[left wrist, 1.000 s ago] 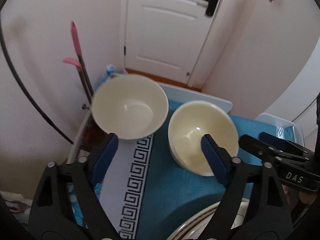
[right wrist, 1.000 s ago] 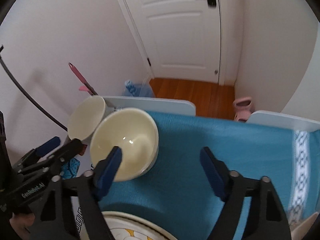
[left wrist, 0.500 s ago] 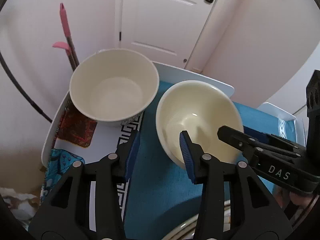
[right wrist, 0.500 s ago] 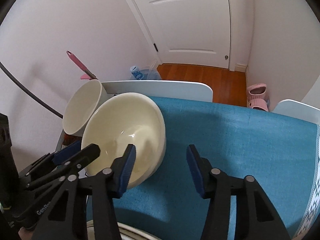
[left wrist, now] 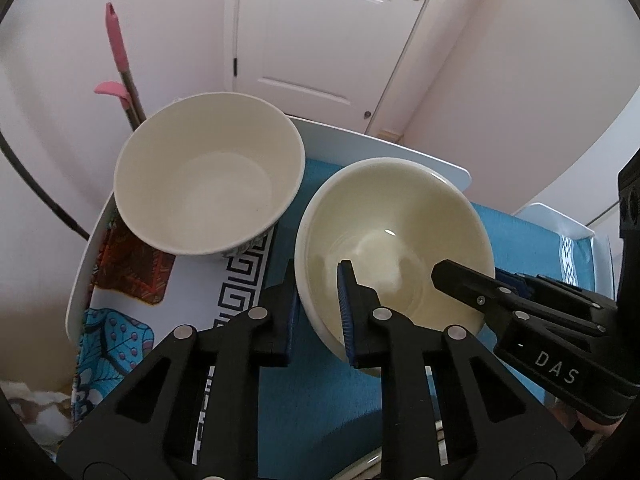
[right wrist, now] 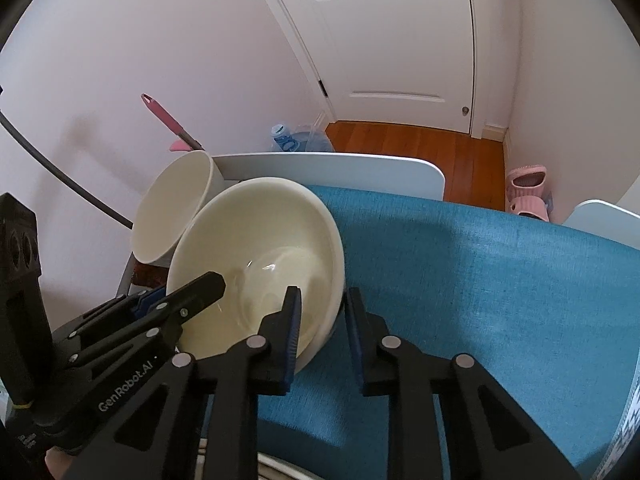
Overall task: Organize plates and bowls
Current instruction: 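Lift the cream bowl with both grippers and carry it over the basin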
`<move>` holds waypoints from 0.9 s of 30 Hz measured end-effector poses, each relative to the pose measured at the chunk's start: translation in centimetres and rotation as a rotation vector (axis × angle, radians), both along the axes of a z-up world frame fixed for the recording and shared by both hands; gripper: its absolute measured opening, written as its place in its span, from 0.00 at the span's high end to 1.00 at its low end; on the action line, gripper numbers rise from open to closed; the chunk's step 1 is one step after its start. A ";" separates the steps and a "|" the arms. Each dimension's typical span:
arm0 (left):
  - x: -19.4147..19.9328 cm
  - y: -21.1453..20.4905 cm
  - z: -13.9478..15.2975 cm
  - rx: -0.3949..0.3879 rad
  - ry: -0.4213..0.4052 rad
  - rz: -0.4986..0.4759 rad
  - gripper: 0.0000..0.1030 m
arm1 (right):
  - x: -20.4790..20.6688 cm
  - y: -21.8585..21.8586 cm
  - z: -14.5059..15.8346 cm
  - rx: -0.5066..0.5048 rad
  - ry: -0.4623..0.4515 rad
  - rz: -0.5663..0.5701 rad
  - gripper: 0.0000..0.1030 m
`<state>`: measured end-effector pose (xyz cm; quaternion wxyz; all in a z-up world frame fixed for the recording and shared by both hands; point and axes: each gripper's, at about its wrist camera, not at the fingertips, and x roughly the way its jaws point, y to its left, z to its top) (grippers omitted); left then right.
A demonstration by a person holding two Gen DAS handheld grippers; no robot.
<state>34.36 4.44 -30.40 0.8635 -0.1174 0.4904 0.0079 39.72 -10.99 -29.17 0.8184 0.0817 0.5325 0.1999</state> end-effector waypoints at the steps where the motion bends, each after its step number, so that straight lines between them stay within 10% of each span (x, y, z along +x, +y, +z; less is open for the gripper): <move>1: 0.3 0.0 0.2 0.000 0.001 -0.002 0.85 | -0.1 0.0 0.1 -0.002 -0.003 -0.001 0.80; 27: -5.1 -12.0 12.6 -0.018 -0.125 -0.301 0.85 | -9.6 -9.5 10.5 -0.037 -0.084 -0.257 0.80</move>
